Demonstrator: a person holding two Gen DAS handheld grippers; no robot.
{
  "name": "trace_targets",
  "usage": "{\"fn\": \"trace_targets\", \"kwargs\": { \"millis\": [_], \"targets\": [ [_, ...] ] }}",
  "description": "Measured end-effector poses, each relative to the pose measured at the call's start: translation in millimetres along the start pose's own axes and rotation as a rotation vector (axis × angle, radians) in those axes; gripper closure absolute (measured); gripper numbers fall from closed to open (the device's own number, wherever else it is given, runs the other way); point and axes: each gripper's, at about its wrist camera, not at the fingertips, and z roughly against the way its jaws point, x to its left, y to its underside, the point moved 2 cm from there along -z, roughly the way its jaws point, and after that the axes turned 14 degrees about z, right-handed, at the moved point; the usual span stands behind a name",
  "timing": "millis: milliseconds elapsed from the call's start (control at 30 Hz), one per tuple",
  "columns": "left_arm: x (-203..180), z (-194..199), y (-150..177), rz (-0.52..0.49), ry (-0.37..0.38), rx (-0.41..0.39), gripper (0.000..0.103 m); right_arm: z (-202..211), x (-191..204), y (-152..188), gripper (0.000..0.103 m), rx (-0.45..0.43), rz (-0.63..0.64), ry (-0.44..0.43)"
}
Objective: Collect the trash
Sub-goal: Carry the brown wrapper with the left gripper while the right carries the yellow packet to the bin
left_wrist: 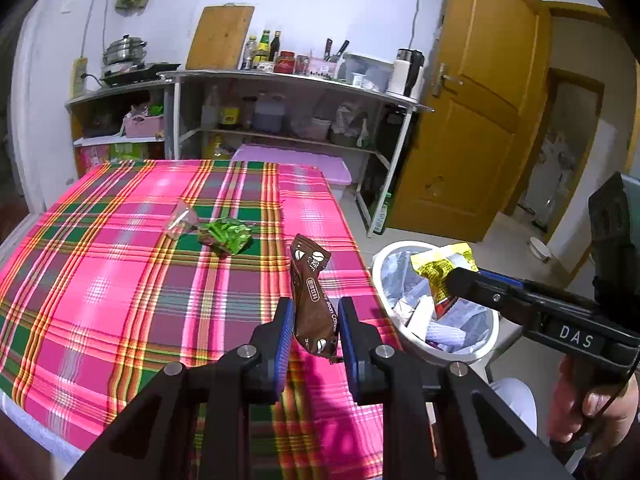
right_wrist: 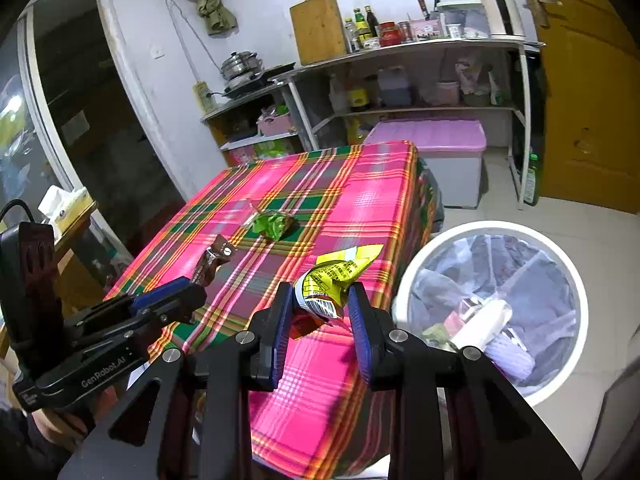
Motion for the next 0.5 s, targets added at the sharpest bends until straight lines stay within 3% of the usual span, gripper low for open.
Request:
{"fn": "trace_targets", "kwargs": {
  "millis": [500],
  "targets": [
    [-40, -21, 4, -0.077, 0.071, 0.042, 0.08, 18, -42, 15, 0.073, -0.01, -0.071, 0.07]
  ]
}}
